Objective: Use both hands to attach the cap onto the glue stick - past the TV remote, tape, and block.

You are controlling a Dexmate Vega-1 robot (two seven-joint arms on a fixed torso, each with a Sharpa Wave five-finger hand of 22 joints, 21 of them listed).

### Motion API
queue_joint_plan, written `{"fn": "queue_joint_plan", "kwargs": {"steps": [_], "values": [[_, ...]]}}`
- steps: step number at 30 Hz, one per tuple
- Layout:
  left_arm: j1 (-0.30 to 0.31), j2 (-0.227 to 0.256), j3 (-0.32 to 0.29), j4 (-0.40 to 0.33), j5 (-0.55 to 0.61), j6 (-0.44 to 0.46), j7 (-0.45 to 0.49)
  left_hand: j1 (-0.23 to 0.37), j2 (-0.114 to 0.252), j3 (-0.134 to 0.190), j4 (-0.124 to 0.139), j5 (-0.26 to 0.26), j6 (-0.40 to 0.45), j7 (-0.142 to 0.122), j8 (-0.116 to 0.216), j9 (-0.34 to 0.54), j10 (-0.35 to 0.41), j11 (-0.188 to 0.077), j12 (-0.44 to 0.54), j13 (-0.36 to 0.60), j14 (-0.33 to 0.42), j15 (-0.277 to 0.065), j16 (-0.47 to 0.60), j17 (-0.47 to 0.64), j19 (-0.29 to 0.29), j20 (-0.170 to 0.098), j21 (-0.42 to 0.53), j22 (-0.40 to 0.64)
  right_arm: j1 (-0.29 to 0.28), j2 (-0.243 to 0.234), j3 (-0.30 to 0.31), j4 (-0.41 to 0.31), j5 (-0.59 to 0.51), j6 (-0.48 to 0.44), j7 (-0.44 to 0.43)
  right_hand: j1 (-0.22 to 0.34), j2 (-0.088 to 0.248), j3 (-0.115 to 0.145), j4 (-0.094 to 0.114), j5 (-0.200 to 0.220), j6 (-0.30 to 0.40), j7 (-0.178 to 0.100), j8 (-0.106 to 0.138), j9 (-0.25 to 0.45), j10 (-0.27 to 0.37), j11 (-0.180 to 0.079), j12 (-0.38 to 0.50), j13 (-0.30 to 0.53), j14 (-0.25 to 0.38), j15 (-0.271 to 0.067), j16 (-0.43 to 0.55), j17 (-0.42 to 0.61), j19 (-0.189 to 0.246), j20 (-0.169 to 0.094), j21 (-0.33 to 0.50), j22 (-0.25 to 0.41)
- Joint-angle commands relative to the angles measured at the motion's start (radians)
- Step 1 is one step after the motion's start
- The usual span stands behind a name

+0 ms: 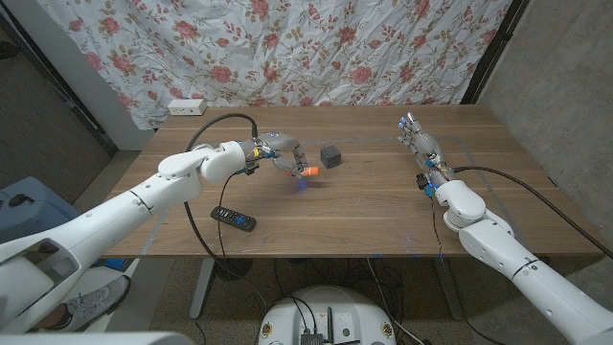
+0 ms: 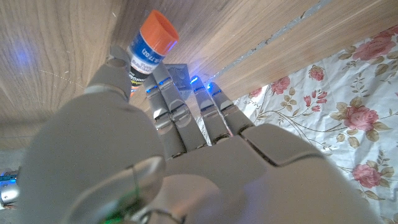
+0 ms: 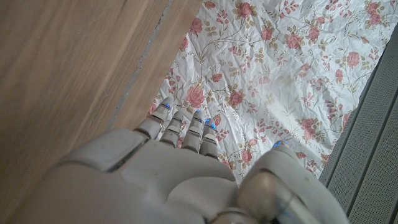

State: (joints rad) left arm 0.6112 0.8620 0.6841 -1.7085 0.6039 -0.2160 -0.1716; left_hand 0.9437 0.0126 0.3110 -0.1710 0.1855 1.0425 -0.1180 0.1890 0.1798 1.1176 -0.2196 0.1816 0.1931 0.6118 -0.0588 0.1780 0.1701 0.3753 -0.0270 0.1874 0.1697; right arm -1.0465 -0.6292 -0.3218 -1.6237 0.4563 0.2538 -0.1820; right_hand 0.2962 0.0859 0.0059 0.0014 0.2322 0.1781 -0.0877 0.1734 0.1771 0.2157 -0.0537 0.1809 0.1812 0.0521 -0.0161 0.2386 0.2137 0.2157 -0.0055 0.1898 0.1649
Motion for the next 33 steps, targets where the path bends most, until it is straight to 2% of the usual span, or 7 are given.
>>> {"fn": "queue_joint_plan", "kwargs": {"steps": [1, 12, 33], "values": [[-0.015, 0.008, 0.022, 0.003, 0.091, -0.026, -0.02, 0.032, 0.034, 0.006, 0.007, 0.004, 0.001, -0.009, 0.008, 0.025, -0.002, -0.003, 0.004, 0.005, -0.003, -0.141, 0.004, 0.002, -0.008, 0.003, -0.005, 0.003, -0.006, 0.025, -0.009, 0.031, 0.024, 0.031, -0.001, 0.006, 0.011, 0.001, 0.012, 0.001, 0.004, 0.008, 0.008, 0.0, 0.0, 0.0, 0.003, 0.004, 0.001, 0.002, -0.003, 0.003, 0.003, 0.002, -0.002, 0.002], [-0.004, 0.006, 0.033, -0.015, 0.173, -0.015, -0.014, 0.028, 0.031, 0.002, 0.008, 0.003, -0.006, -0.021, 0.008, 0.025, -0.016, -0.004, 0.004, 0.005, -0.018, -0.14, 0.001, 0.002, -0.031, 0.005, -0.008, 0.003, -0.003, 0.046, -0.014, 0.057, 0.032, 0.05, -0.007, 0.003, 0.015, 0.002, 0.012, 0.002, 0.005, 0.008, 0.01, 0.0, 0.002, 0.002, 0.005, 0.004, 0.002, 0.0, -0.004, 0.003, 0.003, 0.001, -0.002, 0.002], [0.049, 0.005, 0.039, -0.045, 0.259, 0.076, 0.014, 0.036, 0.03, 0.001, 0.002, 0.005, -0.023, -0.032, 0.006, 0.024, -0.035, -0.005, 0.003, 0.004, -0.026, -0.14, 0.004, 0.003, -0.047, -0.001, -0.007, 0.001, 0.004, 0.07, -0.026, 0.087, 0.041, 0.065, -0.006, -0.005, 0.023, 0.004, 0.016, 0.004, 0.011, 0.013, 0.014, 0.0, 0.002, 0.006, 0.007, 0.003, 0.005, 0.001, -0.006, 0.003, 0.002, -0.001, -0.003, 0.002]]}}
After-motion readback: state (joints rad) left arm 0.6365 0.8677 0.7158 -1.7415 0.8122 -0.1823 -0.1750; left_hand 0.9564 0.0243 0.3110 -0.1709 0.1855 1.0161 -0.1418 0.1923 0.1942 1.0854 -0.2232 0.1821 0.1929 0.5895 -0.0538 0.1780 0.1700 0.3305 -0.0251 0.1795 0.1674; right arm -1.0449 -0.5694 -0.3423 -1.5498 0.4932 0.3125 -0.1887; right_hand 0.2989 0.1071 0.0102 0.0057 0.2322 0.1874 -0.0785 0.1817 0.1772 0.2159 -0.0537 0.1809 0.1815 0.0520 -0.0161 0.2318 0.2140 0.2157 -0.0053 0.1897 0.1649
